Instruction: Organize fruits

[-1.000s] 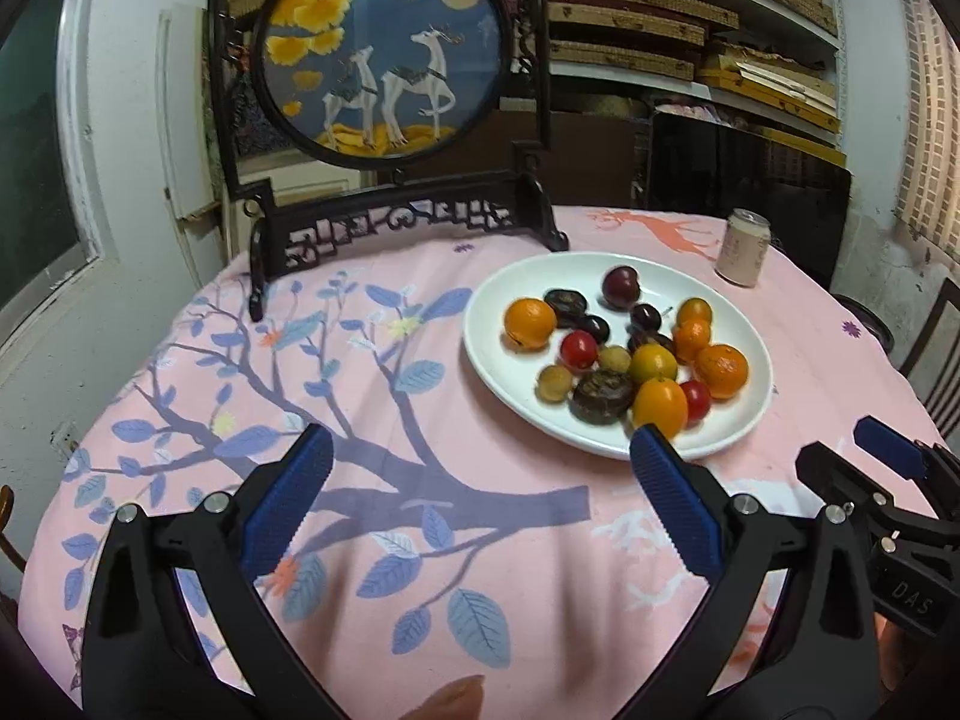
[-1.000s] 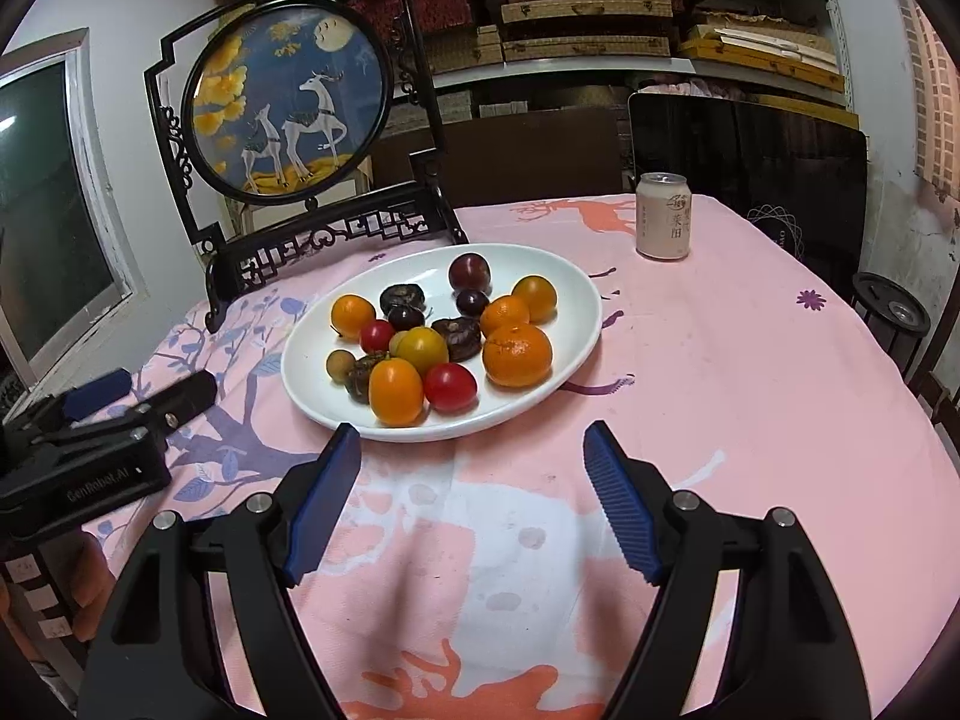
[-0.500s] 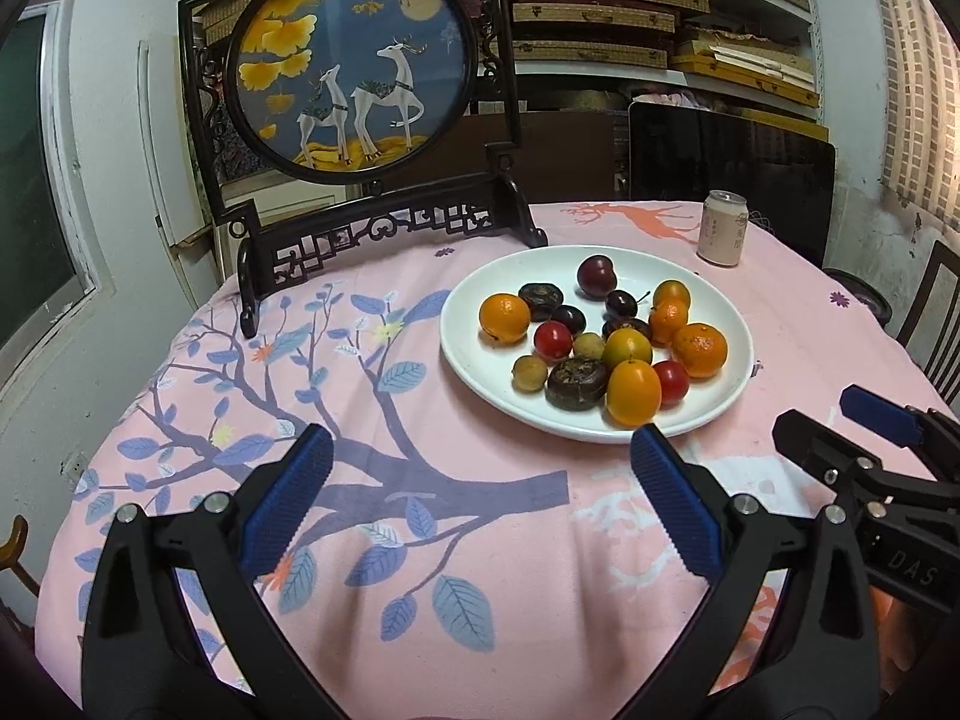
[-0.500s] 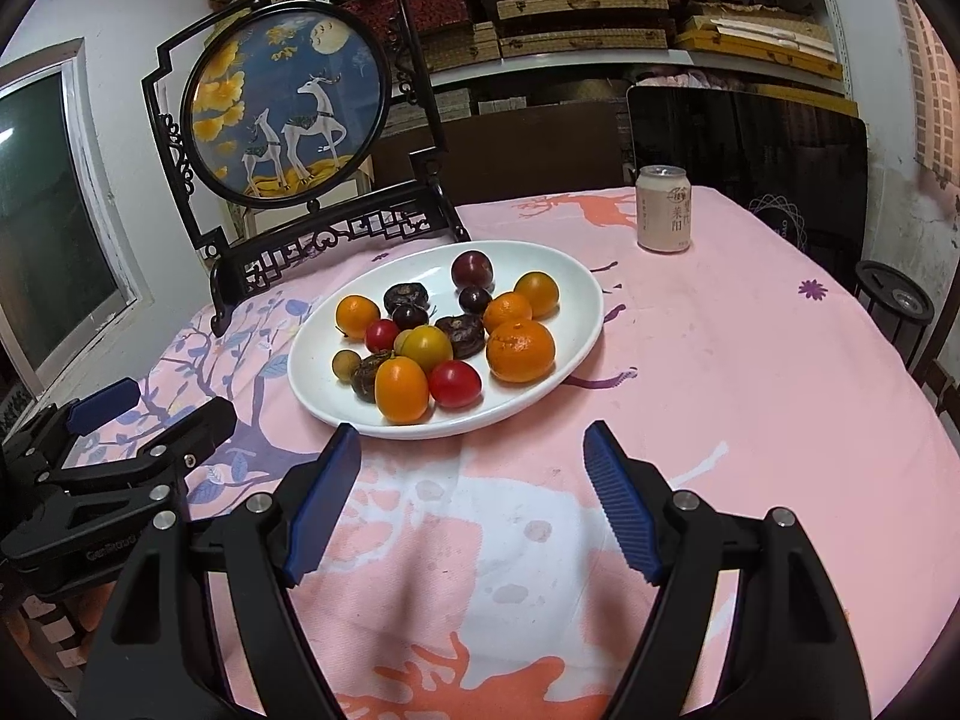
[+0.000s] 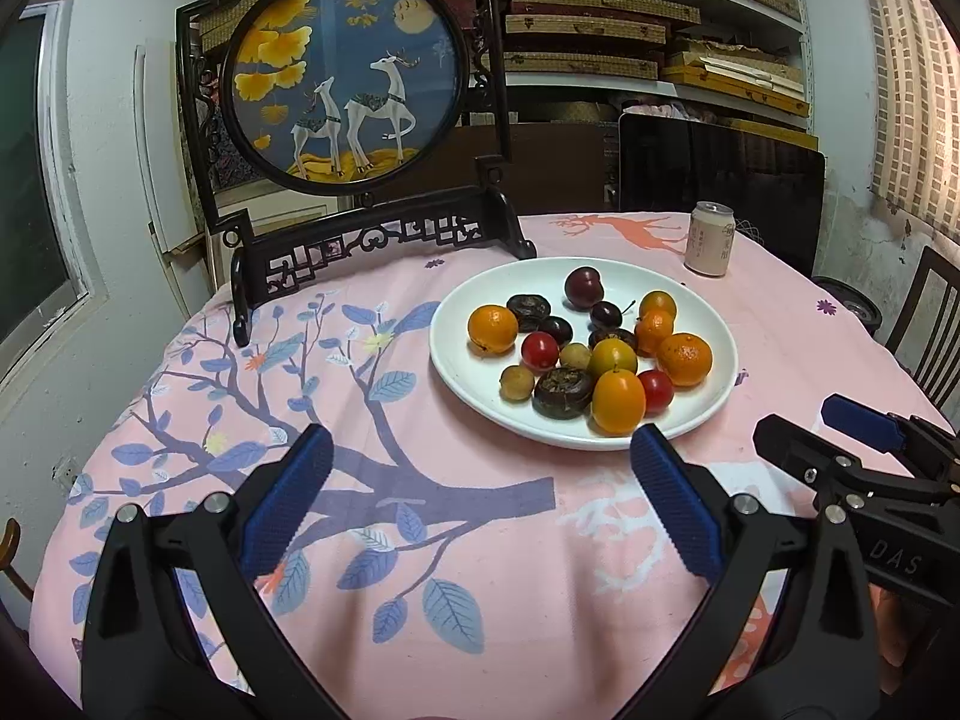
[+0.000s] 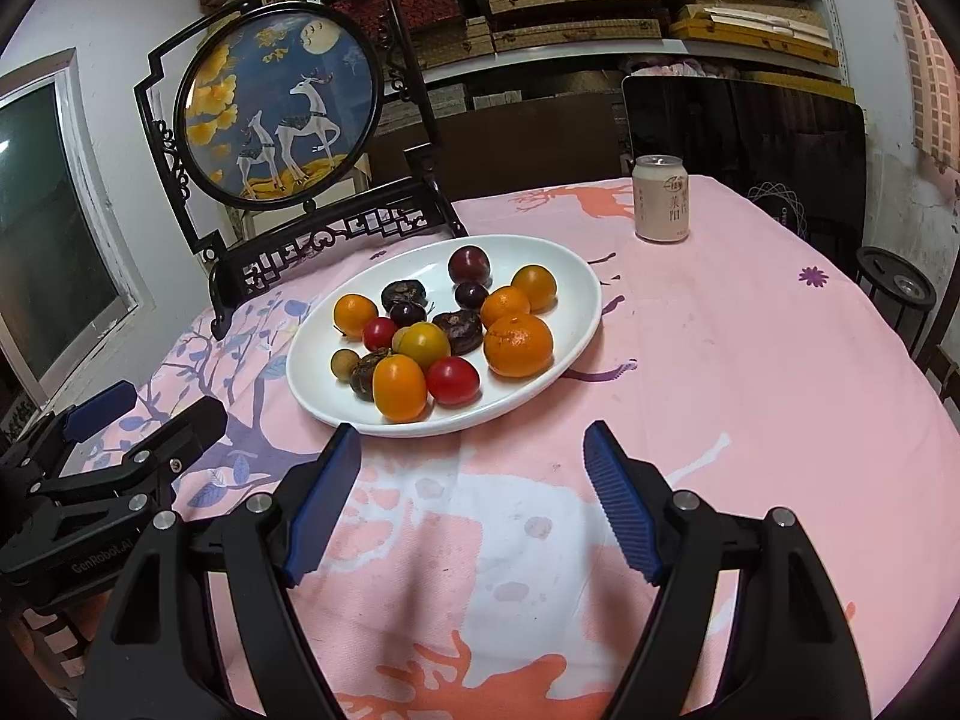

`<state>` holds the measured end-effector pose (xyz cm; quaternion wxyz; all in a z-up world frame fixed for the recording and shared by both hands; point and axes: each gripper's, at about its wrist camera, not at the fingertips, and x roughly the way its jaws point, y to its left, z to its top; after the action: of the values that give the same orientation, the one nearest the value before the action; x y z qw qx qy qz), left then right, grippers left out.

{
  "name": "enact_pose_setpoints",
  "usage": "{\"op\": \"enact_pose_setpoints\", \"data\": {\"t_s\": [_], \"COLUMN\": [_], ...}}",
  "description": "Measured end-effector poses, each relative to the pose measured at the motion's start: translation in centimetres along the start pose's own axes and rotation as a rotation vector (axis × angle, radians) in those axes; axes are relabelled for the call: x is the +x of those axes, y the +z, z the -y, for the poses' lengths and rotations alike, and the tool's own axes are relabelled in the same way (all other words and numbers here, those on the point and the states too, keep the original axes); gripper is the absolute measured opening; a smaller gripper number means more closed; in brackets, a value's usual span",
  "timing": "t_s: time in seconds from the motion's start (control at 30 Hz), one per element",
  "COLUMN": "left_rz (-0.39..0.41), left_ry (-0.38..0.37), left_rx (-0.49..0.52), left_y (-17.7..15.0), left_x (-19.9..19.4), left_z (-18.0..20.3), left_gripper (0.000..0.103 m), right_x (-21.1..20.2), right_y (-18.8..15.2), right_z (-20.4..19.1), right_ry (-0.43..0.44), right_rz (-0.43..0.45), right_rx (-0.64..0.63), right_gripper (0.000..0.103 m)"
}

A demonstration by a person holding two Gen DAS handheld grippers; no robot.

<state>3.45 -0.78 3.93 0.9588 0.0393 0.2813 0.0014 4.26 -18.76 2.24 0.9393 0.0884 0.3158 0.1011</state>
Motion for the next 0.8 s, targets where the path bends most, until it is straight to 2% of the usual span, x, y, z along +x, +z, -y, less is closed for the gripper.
{"op": "enact_pose_setpoints", "data": {"t_s": [0.8], "left_rz": [-0.019], "left_ry": [-0.007], "left_rx": [0.004], "left_y": [-0.01], "left_x": [0.37], "left_z": [0.15], "left_gripper": [0.101], "right_x": [-0.04], "right_y": [0.03], "right_z": [0.15], "right_ry": [0.005], "right_rz": [-0.004], "right_rx": [0.006], "right_gripper": [0.077]}}
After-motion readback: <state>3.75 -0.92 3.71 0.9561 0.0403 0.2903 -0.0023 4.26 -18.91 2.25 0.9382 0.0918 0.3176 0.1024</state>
